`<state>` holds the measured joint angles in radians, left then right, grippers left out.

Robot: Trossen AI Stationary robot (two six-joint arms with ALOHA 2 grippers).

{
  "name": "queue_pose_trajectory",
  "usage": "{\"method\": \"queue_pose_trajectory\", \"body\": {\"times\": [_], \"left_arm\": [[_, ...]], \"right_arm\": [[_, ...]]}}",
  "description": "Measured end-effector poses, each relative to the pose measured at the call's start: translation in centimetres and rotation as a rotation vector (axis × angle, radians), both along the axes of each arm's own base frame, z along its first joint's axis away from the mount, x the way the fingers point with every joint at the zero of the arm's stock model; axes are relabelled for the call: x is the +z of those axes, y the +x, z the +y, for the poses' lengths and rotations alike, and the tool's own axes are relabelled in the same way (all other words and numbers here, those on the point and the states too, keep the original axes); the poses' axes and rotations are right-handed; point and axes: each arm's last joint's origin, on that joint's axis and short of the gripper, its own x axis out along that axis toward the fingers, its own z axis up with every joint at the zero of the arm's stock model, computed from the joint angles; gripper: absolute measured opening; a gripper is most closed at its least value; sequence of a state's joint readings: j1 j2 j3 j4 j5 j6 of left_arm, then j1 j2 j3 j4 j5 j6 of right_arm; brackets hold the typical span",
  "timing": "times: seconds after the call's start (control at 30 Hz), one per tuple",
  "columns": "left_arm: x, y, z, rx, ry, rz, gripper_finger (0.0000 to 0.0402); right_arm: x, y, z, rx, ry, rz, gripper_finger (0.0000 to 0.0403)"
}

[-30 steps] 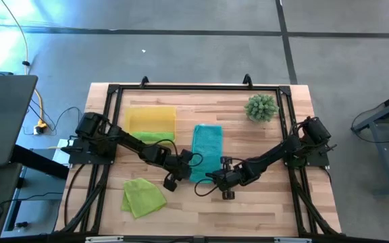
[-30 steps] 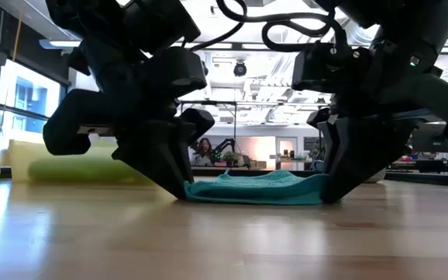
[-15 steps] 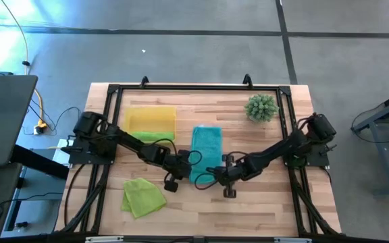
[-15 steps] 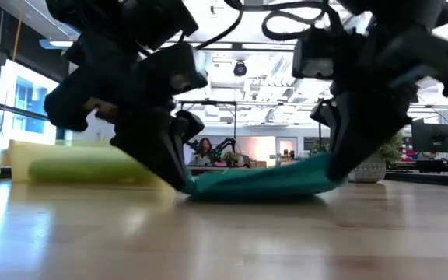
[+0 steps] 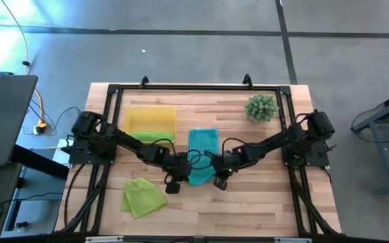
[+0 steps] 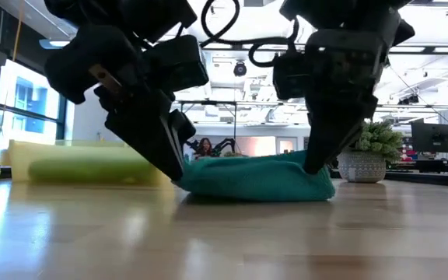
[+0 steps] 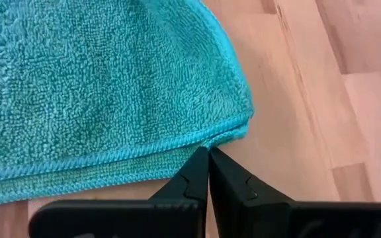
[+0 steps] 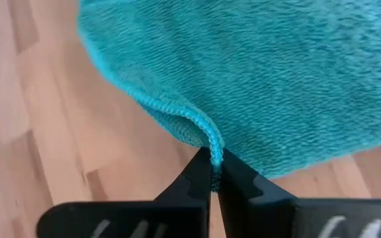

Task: Roll microfiber towels into tight, uniform cylinder then place into a basket
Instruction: Roll the blue microfiber towel

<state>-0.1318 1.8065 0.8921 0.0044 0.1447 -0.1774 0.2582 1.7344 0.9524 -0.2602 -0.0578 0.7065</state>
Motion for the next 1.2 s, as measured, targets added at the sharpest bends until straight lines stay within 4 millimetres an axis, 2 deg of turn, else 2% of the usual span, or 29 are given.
{"method": "queue_pose_trajectory", "body": {"times": [0.17, 0.27, 0.4, 0.47, 0.67, 0.9, 1.03, 1.2], "left_arm": [[0.7, -0.1, 0.1, 0.103, -0.05, 0.008, 0.0], [1.3, -0.3, 0.4, 0.232, -0.064, 0.015, 0.0], [1.6, -0.6, 1.0, 0.428, -0.014, 0.021, 0.0], [1.4, -0.8, 1.2, 0.472, 0.006, 0.041, 0.0], [0.5, -0.9, 0.9, 0.483, 0.052, 0.07, 0.0016], [0.5, -1.0, 0.8, 0.454, 0.073, 0.077, 0.008], [1.6, -1.1, 0.5, 0.343, 0.001, 0.062, 0.0107], [3.3, -1.2, -0.1, 0.236, -0.041, -0.005, 0.0112]], "right_arm": [[0.0, 0.1, -0.6, -0.043, 0.0, 0.012, 0.0001], [-0.1, 0.1, -0.9, -0.07, -0.037, 0.004, 0.0001], [-0.1, 0.2, -1.1, -0.081, -0.076, -0.006, 0.0001], [-0.1, 0.2, -1.1, -0.092, -0.094, -0.01, 0.0], [-0.2, 0.2, -1.2, -0.106, -0.12, -0.013, 0.0], [-1.5, 0.5, -1.1, -0.103, -0.113, 0.025, 0.0], [-1.8, 0.5, -1.0, -0.095, -0.103, 0.037, 0.0], [-1.8, 0.5, -1.0, -0.089, -0.107, 0.036, 0.0]]}}
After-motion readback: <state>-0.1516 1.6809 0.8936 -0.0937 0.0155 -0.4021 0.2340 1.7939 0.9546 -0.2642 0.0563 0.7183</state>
